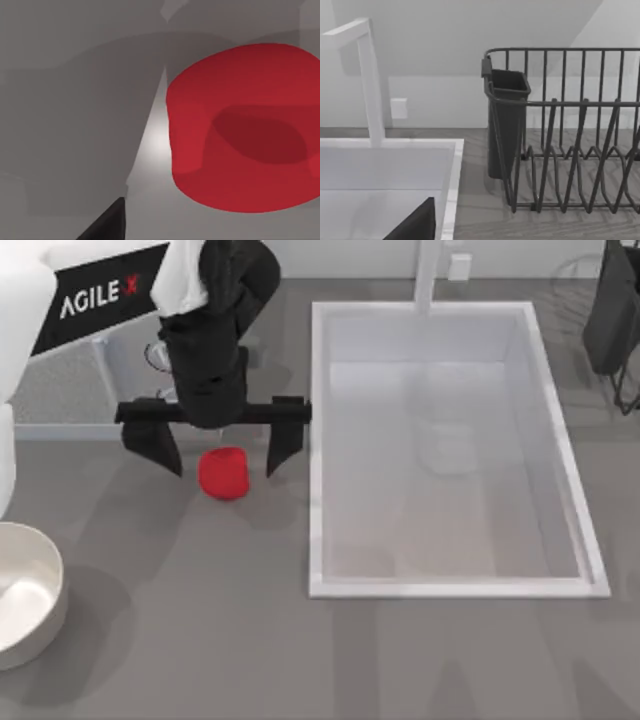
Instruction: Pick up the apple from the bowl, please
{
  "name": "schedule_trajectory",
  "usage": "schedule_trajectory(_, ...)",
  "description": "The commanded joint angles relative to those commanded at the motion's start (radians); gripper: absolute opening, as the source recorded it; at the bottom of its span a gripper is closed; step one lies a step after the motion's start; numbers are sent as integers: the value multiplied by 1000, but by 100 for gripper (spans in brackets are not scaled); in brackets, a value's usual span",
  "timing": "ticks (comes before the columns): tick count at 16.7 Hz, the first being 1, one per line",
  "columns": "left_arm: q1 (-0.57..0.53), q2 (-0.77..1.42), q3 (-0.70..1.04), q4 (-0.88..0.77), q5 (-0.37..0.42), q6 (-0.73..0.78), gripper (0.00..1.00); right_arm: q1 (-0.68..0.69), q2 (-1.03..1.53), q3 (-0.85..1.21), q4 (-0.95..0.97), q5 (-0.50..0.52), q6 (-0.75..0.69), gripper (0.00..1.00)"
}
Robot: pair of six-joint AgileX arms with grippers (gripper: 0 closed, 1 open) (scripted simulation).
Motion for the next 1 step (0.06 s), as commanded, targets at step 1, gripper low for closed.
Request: schedule_trajectory(1, 0, 0, 0, 0, 0, 0, 100, 0, 0, 0, 0, 0, 0, 100)
